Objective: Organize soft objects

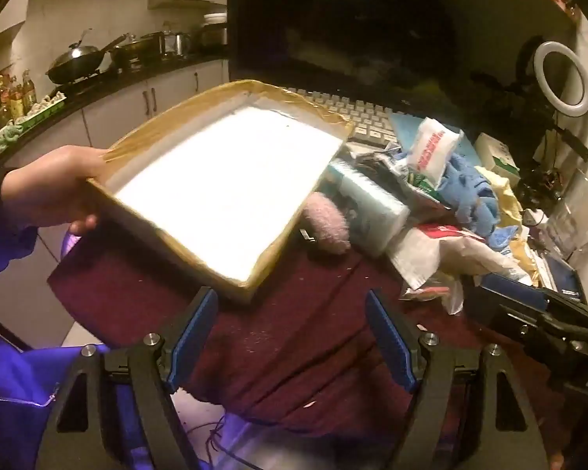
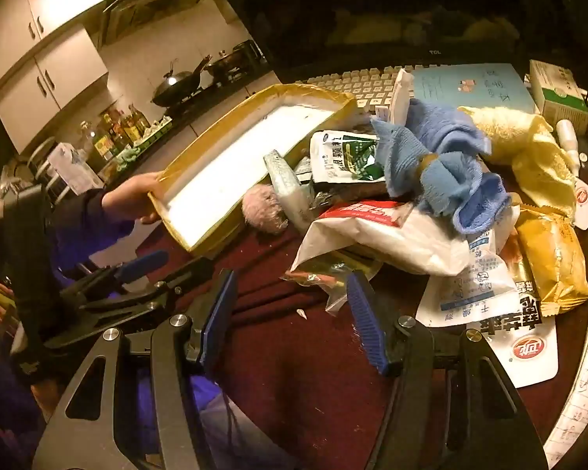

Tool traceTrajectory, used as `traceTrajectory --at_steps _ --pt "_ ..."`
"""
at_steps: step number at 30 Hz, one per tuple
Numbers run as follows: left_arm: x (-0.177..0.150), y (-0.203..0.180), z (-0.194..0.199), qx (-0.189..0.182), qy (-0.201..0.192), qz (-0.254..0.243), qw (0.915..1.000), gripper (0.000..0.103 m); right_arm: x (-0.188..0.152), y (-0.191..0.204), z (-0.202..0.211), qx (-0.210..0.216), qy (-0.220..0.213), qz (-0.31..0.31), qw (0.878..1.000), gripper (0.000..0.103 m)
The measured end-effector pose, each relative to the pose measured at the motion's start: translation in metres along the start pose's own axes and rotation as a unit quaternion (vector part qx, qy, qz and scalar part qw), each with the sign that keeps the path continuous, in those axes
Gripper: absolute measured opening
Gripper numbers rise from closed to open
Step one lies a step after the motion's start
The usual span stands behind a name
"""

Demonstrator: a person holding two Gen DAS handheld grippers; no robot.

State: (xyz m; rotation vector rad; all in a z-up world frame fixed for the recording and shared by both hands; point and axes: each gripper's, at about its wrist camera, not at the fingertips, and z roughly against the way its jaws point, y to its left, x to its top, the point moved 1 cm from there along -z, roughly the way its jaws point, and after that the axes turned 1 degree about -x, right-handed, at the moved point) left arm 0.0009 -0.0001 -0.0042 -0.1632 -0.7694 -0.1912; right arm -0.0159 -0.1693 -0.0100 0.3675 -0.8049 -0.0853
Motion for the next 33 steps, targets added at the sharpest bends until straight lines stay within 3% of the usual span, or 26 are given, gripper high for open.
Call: traceTrajectory --at_steps 2,6,9,18,21,23,25,27,28,30,33 --pt "-0.002 0.0 -0.002 -0.013 0.002 -0.003 0.9999 0.078 -0.002 0.009 -0.005 -0.01 -0.006 -0.002 1.0 0.059" --pt "-0.002 0.001 -0.004 -0.037 0.004 -0.002 0.9993 0.078 0.004 -0.006 -0.002 0.01 0.0 -0.02 1.0 0.059" --pt "-0.004 0.007 -0.008 -0.057 0.013 0.011 0.9982 0.078 0.009 -0.019 0.004 0.002 -0.008 -0.018 1.0 0.059" --pt "0.014 0.017 -0.026 -0.074 0.03 0.05 0.9955 0.077 0.025 -0.03 0.004 -0.002 -0.009 -0.014 1.0 0.059" --pt "0.026 0.011 -0.032 -0.122 0.037 0.061 0.99 0.076 0.026 -0.026 -0.001 -0.003 -0.004 -0.012 1.0 0.059" --pt "0.034 0.0 -0.045 -0.131 0.05 0.058 0.9884 0.076 0.028 -0.025 -0.001 -0.014 -0.006 0.002 1.0 0.059" --pt "0.038 -0.006 -0.06 -0.111 0.069 0.051 0.99 0.067 0.028 -0.027 0.0 -0.03 -0.009 0.007 0.999 0.059" --pt "0.042 -0.009 -0.07 -0.121 0.078 0.066 0.9874 0.056 0.029 -0.033 0.001 -0.032 -0.01 -0.003 0.999 0.059" --pt "0.041 -0.009 -0.072 -0.127 0.078 0.069 0.9864 0.041 0.03 -0.035 0.001 -0.028 -0.008 -0.006 1.0 0.059" --pt "0.038 -0.009 -0.076 -0.13 0.082 0.069 0.9857 0.02 0.03 -0.036 -0.003 -0.031 0.004 0.005 0.999 0.059" --pt "0.031 -0.009 -0.071 -0.134 0.075 0.064 0.9861 0.012 0.026 -0.03 -0.017 -0.049 0.037 0.035 0.997 0.059"
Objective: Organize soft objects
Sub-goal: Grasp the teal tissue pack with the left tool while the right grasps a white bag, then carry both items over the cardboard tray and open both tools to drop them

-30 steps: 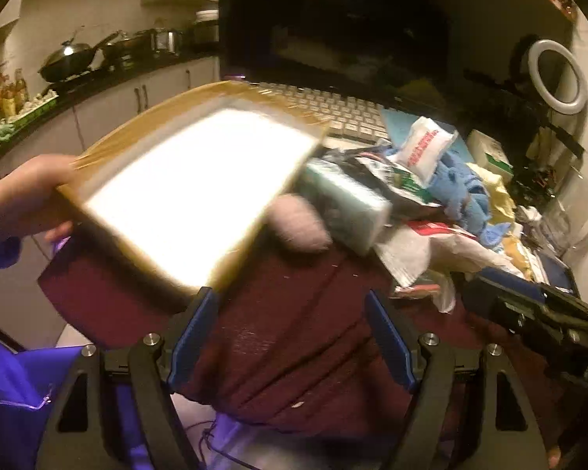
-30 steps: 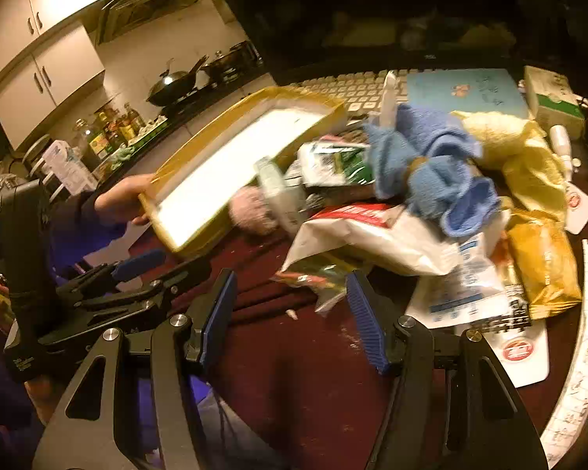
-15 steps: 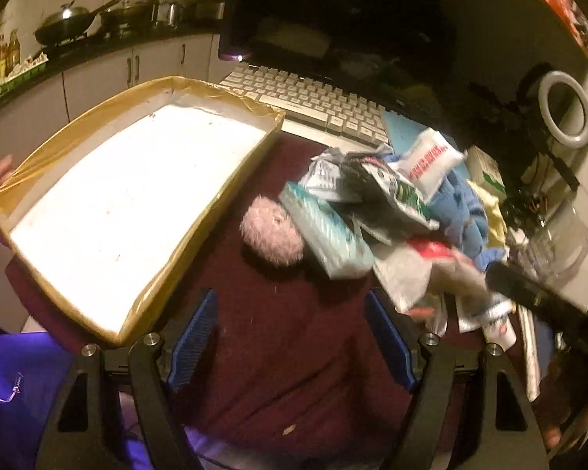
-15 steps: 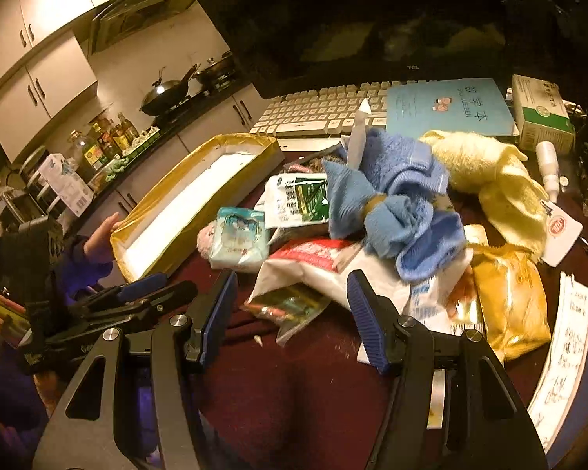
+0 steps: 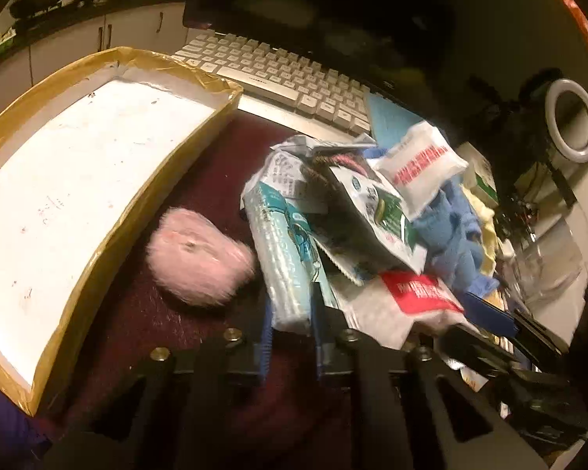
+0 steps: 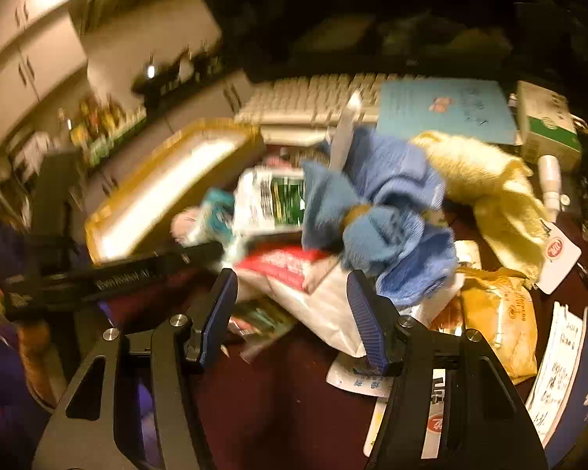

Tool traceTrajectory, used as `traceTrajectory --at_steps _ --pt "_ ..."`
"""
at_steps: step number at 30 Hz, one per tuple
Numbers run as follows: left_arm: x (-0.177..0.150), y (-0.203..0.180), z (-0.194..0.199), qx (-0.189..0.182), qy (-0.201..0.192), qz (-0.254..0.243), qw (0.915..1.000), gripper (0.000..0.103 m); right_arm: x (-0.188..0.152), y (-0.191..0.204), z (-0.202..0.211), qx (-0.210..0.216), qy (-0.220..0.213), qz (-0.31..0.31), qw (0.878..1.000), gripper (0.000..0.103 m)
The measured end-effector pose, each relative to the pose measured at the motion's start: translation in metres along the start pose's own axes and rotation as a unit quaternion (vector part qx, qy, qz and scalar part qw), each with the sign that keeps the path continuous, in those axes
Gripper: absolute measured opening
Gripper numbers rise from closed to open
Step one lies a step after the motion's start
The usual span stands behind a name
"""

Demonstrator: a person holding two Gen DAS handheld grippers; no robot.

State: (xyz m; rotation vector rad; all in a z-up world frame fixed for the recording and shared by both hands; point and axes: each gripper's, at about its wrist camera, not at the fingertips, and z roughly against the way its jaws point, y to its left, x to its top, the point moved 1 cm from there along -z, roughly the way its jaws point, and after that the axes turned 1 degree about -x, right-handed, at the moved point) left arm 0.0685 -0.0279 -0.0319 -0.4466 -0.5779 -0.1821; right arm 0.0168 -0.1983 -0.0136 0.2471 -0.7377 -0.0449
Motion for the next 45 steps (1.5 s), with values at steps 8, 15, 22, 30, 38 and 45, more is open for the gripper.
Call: traceTrajectory --at_steps 8,15,22,30,38,45 --pt "-0.01 0.015 0.032 -0.039 -0.029 0.024 0.9985 0.012 0.0 0.011 -0.014 -0.061 0.013 0.053 0.997 0.059" --pt "-0.011 0.017 0.046 -0.049 -0.044 0.026 0.9975 0.011 -0.003 0.016 -0.001 -0.063 -0.011 0.066 0.996 0.027" --pt "-0.011 0.024 0.057 -0.063 -0.056 0.038 0.9957 0.012 -0.004 0.025 0.026 -0.051 -0.052 0.081 0.994 0.013" --pt "-0.007 0.033 0.076 -0.063 -0.081 0.042 0.9938 0.012 0.005 0.038 0.06 -0.015 -0.103 0.061 0.993 0.013" --pt "-0.002 0.05 0.089 -0.069 -0.101 0.061 0.9907 0.012 0.024 0.044 0.068 0.03 -0.122 0.024 0.992 0.012" --pt "0.017 0.086 0.116 -0.06 -0.151 0.088 0.9827 0.012 0.059 0.084 0.038 0.087 -0.112 0.019 0.99 0.012"
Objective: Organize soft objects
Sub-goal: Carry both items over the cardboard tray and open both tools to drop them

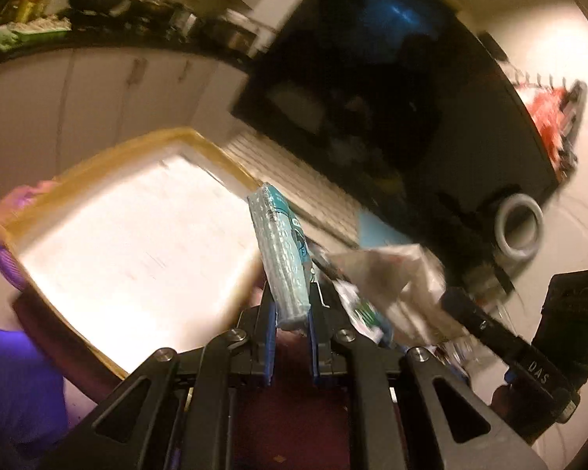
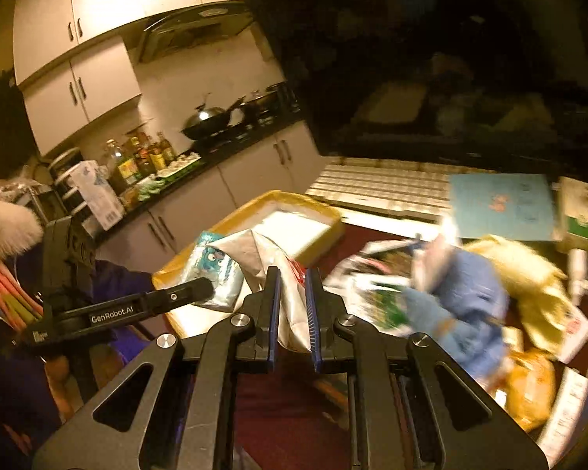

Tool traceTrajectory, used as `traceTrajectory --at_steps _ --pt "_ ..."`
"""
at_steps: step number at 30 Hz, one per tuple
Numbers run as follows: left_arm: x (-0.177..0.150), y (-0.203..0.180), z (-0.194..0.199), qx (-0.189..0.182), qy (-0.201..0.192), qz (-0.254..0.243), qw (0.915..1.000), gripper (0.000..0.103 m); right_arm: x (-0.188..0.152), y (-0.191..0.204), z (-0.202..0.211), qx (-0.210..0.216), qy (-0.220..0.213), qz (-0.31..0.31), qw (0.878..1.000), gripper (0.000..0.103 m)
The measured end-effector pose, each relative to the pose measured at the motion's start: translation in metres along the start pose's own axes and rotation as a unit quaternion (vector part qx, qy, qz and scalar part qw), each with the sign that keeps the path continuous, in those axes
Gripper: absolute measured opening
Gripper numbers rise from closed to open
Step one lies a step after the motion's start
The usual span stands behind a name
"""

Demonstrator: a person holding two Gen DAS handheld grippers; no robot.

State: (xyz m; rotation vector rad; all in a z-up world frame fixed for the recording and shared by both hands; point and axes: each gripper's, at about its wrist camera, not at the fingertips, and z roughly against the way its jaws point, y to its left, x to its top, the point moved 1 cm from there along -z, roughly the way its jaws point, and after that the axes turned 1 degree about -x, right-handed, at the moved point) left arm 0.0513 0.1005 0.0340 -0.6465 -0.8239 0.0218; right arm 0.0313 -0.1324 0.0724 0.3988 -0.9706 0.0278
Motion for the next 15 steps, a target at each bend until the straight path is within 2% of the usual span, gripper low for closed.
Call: traceTrajectory --at_steps 4,8,11,15 --pt "0.02 0.036 0.005 0.023 -0.02 0.032 0.999 0.012 0.014 0.024 -0.055 0.023 0.03 -0.014 0.999 0.012" --pt "0.027 0.068 -0.017 0.054 0.004 0.048 0.9974 0.012 0.023 0.049 -0.111 0.02 0.056 -0.001 0.998 0.012" --pt "0.023 0.082 -0.031 0.078 0.022 0.053 0.9953 0.012 0.018 0.067 -0.151 -0.015 0.077 0.024 0.997 0.012" --pt "0.02 0.078 -0.034 0.096 0.027 0.027 0.9947 0.013 0.014 0.074 -0.175 -0.042 0.086 0.05 0.994 0.012"
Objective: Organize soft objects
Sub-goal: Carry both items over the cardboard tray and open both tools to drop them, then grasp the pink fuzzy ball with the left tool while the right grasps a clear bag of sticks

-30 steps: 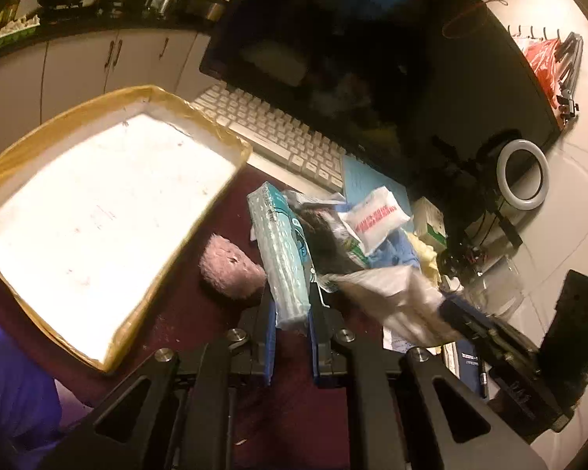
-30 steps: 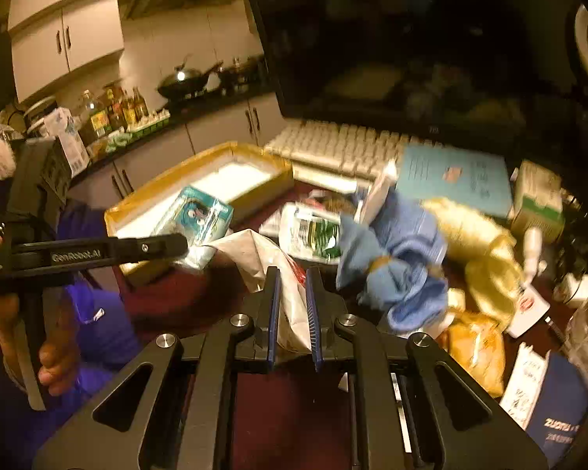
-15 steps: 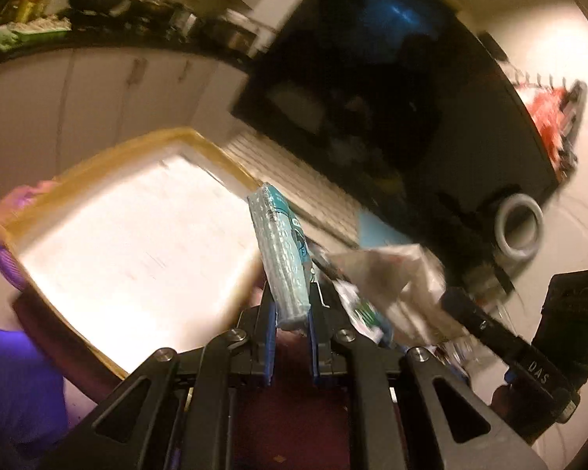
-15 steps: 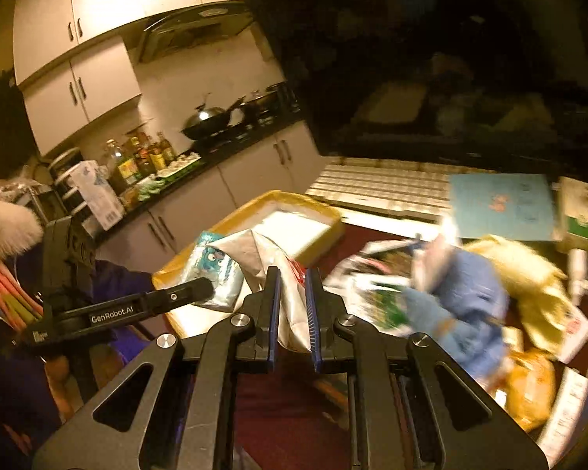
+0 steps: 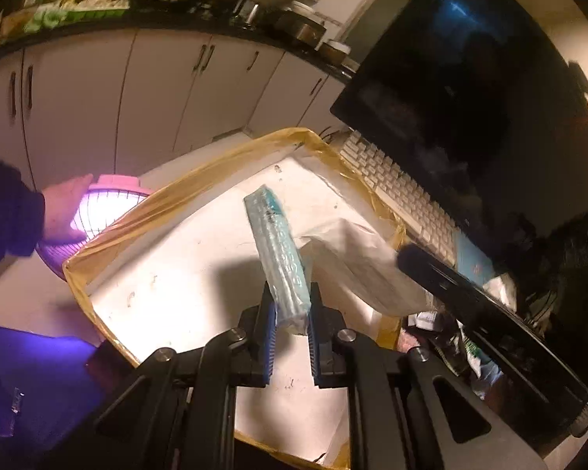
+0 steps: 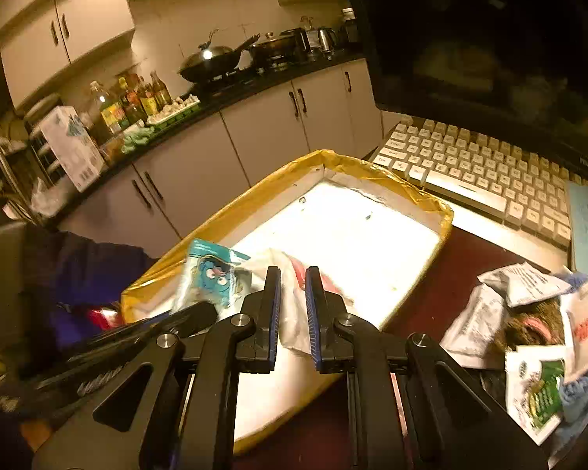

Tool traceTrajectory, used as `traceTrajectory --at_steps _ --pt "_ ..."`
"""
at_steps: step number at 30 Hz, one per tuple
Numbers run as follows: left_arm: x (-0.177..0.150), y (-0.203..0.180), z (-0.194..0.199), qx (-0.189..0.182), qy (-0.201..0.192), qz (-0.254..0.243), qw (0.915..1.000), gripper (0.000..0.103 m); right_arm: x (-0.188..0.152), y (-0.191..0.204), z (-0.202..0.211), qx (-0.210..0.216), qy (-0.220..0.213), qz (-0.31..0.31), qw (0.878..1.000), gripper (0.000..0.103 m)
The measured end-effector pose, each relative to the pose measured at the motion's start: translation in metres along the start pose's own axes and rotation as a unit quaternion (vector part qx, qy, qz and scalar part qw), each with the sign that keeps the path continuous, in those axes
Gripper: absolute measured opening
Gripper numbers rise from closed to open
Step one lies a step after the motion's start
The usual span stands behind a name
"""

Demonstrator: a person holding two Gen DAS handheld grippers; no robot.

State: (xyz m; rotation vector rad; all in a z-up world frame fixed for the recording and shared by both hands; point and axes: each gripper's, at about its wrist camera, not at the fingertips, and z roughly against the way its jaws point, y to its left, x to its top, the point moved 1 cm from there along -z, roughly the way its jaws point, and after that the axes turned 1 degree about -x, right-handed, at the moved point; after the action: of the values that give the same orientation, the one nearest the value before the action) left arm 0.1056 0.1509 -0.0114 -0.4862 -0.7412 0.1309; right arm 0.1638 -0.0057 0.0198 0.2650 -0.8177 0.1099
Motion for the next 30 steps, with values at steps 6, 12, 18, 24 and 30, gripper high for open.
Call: traceTrajectory --at_steps 6,12,18,24,30 --pt "0.003 0.005 0.001 -0.005 0.0 -0.001 1.0 0.015 -0.007 -0.009 -0.021 0.056 0.039 -0.022 0.997 0.012" --pt "-0.008 -0.01 0.011 0.013 -0.025 -0.031 0.9991 0.075 -0.027 -0.028 0.019 0.096 0.009 -0.057 0.994 0.036" --pt "-0.02 -0.023 0.026 -0.013 -0.038 -0.028 0.9988 0.075 -0.062 -0.071 0.079 0.1 -0.016 -0.085 0.991 0.047" --pt "-0.046 -0.069 0.025 -0.038 -0.015 -0.087 0.9954 0.075 -0.103 -0.118 0.118 0.057 0.003 -0.103 0.993 0.047" --pt "-0.069 -0.105 0.007 -0.038 0.023 -0.14 0.9892 0.075 -0.13 -0.146 0.131 0.019 0.016 -0.123 0.992 0.047"
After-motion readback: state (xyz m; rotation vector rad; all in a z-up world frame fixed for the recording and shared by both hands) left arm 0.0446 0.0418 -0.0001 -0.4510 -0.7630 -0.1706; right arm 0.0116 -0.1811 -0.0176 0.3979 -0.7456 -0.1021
